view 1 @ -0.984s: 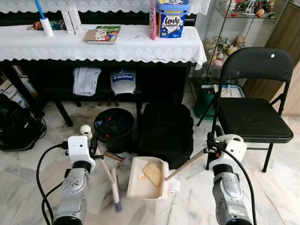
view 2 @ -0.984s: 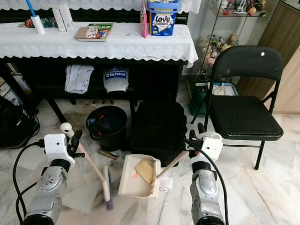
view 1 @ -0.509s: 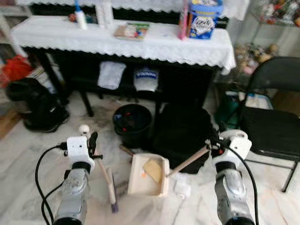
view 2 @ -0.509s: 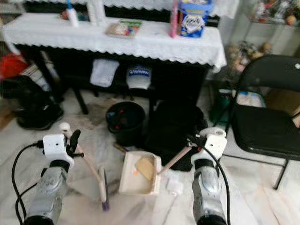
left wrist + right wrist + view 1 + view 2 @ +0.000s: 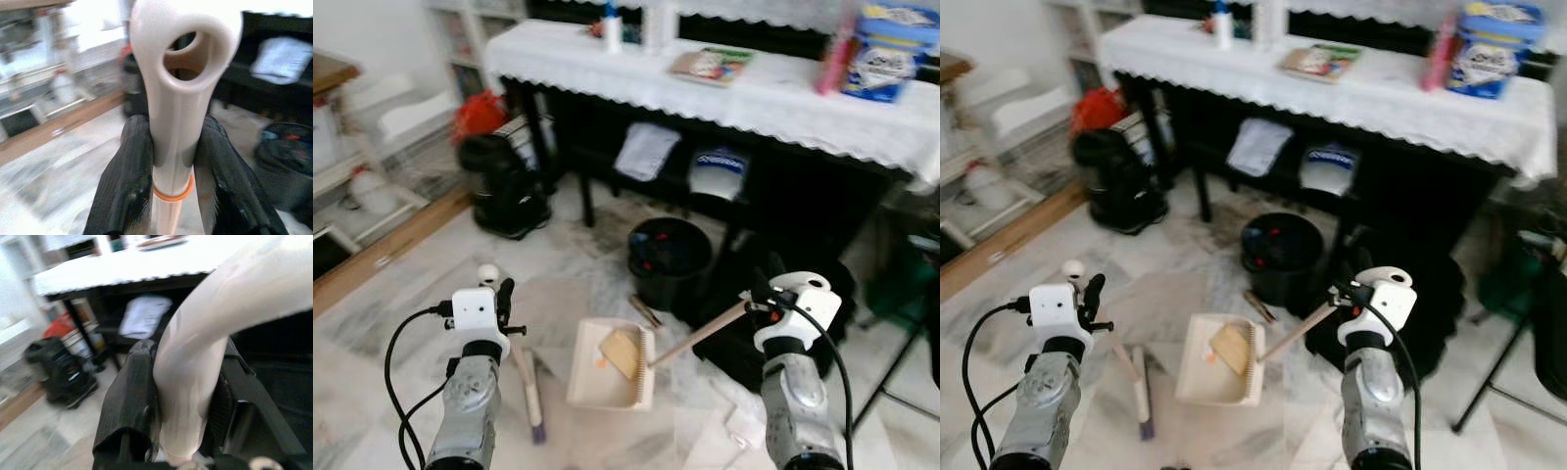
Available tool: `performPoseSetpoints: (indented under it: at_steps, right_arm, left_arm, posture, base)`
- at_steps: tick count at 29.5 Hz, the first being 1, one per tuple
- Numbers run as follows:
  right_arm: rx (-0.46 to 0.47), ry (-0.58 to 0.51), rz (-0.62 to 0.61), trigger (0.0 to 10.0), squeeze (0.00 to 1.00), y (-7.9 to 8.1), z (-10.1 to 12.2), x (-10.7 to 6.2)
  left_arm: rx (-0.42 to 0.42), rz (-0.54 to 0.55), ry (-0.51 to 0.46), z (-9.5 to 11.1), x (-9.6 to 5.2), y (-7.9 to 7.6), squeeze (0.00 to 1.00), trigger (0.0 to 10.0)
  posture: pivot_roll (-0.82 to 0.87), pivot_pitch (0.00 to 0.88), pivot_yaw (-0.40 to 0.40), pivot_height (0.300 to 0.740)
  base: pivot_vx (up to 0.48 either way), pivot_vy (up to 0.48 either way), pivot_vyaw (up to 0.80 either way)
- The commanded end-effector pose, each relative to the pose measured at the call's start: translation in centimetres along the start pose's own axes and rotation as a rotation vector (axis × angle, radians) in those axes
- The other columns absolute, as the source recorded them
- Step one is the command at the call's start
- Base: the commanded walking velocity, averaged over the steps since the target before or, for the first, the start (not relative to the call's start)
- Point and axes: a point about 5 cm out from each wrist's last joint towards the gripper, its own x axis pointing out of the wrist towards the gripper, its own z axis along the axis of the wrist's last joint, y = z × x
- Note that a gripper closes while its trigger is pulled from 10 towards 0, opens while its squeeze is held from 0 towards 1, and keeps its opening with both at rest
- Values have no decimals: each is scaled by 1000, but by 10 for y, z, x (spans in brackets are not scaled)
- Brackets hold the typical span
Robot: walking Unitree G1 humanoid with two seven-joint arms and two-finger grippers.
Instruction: Sweep floor
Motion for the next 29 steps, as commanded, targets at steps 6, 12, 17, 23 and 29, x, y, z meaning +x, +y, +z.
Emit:
performPoseSetpoints:
  at_steps: [6,12,17,23,29]
  right_arm:
    - [26,-63,27,10000,0,8,13,6]
    - [24,-76,21,10000,0,4,21,12]
    - [12,-90,27,10000,0,3,27,16]
    - [-63,-128,59,10000,0,5,37,21]
    - [-129,-164,73,10000,0,9,43,20]
  left_arm:
    - [15,11,-36,5,2,2,0,10000]
    - [15,18,-52,11,8,3,0,10000]
    - [9,39,-74,15,11,6,0,10000]
    - [0,43,-107,21,10,4,0,10000]
    - [13,27,-128,24,6,3,0,10000]
  posture:
    - [-22,0,9,740]
    - [-17,0,-3,740]
    - [-13,0,-20,740]
    - [-15,0,-27,740]
    - [-12,0,-28,740]
  base:
    - [0,0,800]
    - [0,0,800]
    - [0,0,800]
    - [0,0,800]
    - [0,0,800]
